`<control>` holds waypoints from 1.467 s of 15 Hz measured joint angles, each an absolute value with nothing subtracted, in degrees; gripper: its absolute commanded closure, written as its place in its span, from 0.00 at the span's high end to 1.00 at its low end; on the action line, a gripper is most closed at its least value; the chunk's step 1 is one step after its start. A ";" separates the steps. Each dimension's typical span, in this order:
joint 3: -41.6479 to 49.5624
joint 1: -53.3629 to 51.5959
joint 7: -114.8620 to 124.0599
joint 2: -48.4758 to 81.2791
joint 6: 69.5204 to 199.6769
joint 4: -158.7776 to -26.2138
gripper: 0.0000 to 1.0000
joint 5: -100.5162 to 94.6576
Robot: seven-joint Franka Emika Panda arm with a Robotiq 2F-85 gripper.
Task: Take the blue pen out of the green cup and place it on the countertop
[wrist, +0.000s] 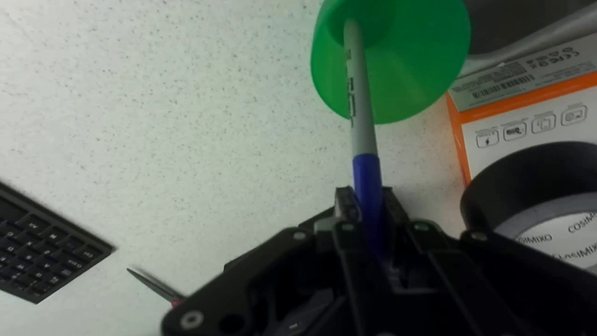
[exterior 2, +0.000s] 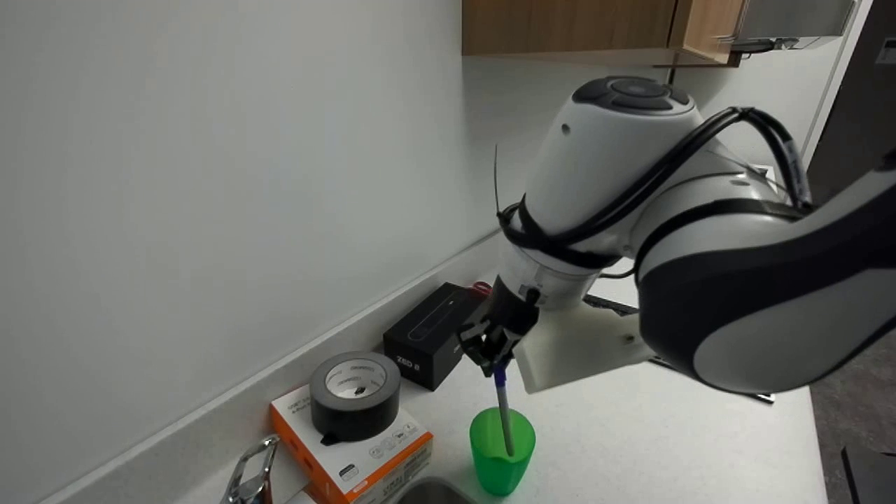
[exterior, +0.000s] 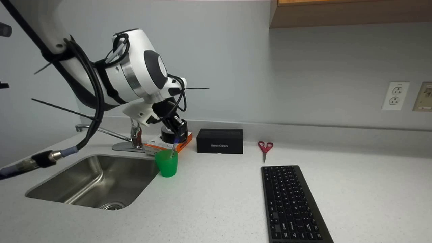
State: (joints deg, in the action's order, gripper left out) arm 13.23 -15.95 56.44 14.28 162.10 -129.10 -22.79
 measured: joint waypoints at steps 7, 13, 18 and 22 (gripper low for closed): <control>10.64 -7.61 50.38 5.44 151.34 -128.58 0.04 -12.70; 9.85 -1.79 46.37 16.25 137.84 -119.81 0.04 -7.67; 10.04 -1.29 47.06 28.59 134.52 -110.84 0.41 -7.66; 10.18 -1.30 47.99 31.86 134.44 -106.07 0.63 -7.66</control>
